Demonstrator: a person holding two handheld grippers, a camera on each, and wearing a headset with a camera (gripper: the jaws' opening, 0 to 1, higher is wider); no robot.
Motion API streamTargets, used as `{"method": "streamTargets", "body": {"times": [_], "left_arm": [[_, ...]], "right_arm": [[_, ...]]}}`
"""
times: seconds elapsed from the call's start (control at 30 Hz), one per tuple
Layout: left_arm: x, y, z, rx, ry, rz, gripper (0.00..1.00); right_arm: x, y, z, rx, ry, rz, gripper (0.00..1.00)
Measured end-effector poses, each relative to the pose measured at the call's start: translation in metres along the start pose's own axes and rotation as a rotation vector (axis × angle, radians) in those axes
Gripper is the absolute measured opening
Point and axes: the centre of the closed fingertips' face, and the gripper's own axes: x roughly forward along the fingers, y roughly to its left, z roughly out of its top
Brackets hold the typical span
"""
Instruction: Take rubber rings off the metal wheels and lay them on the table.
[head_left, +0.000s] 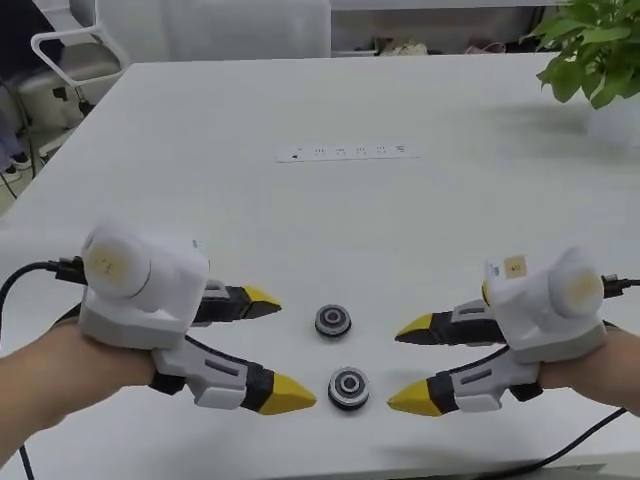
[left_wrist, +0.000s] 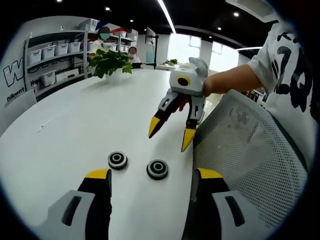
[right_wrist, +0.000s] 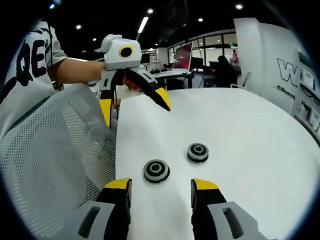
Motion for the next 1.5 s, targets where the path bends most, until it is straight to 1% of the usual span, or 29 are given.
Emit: {"method": "streamTargets", "body": {"times": [0.13, 0.17, 0.3, 0.47, 0.67, 0.8, 0.97, 1.13, 1.33, 1.5], "left_arm": [[0.004, -0.001, -0.002, 0.005, 0.013, -0.013, 0.61], [0.004, -0.002, -0.003, 0.007, 0.017, -0.017, 0.60], [0.008, 0.000, -0.006, 0.010, 0.031, -0.026, 0.58], [0.015, -0.003, -0.007, 0.012, 0.036, -0.042, 0.55], [0.023, -0.006, -0.009, 0.022, 0.054, -0.065, 0.53], [0.029, -0.005, -0.009, 0.019, 0.058, -0.076, 0.52], [0.037, -0.005, -0.012, 0.010, 0.070, -0.088, 0.48], [0.043, -0.007, -0.016, 0.022, 0.087, -0.102, 0.42], [0.049, -0.012, -0.017, 0.022, 0.095, -0.117, 0.38], [0.056, -0.016, -0.017, 0.026, 0.096, -0.125, 0.31]], "right_arm": [[0.002, 0.001, 0.000, 0.000, 0.003, 0.008, 0.44], [0.006, 0.003, -0.001, -0.004, 0.009, 0.021, 0.43], [0.010, 0.005, -0.003, -0.006, 0.019, 0.033, 0.42], [0.015, 0.008, -0.007, -0.009, 0.036, 0.049, 0.41], [0.018, 0.008, -0.008, -0.020, 0.047, 0.059, 0.39], [0.020, 0.008, -0.009, -0.016, 0.053, 0.062, 0.39], [0.020, 0.006, -0.010, -0.007, 0.050, 0.058, 0.38], [0.019, 0.005, -0.011, 0.006, 0.043, 0.053, 0.38], [0.020, 0.006, -0.013, 0.008, 0.046, 0.055, 0.38], [0.020, 0.006, -0.016, 0.022, 0.048, 0.054, 0.38]]}}
